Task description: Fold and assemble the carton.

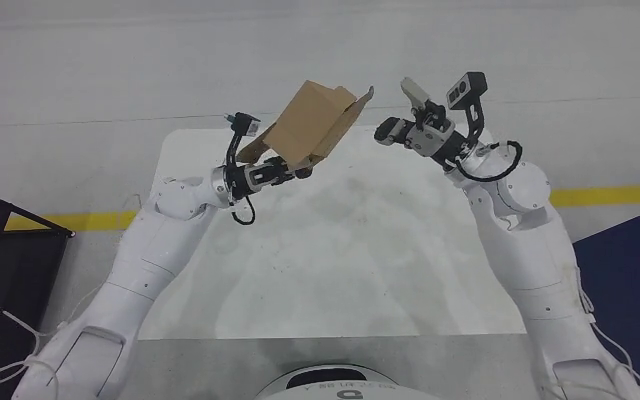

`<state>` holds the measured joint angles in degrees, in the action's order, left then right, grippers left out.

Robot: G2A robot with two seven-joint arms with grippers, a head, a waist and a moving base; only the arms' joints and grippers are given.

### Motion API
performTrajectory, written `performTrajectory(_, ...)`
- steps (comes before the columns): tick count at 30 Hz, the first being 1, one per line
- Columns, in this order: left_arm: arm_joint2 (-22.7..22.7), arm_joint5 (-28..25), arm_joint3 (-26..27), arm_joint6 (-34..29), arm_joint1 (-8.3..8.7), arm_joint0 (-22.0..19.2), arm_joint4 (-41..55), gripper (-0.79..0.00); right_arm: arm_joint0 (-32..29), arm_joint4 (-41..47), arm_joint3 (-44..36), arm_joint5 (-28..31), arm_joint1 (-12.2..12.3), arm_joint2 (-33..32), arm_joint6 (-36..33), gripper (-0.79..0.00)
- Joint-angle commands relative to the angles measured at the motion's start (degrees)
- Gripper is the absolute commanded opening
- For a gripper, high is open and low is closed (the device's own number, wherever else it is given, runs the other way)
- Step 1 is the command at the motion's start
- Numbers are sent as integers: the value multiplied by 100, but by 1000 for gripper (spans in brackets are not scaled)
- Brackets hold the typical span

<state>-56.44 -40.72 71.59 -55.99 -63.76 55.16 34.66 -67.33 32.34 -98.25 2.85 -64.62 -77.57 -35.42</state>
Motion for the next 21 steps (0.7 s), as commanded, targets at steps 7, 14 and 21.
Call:
performTrajectory(7, -61, 857, 25, -1603, -87, 317, 3044, -785, 7, -1019, -247, 2203, 14, -417, 24, 0)
performTrajectory(14, 221, 2513, -126, -2437, -245, 394, 4295, -785, 259, -2359, -238, 2782, -81, 14, 859, -99)
performTrajectory(21, 462, 3300, -113, -2586, -404, 460, 4725, -785, 506, -2738, -99, 3121, -189, 420, 1415, -188)
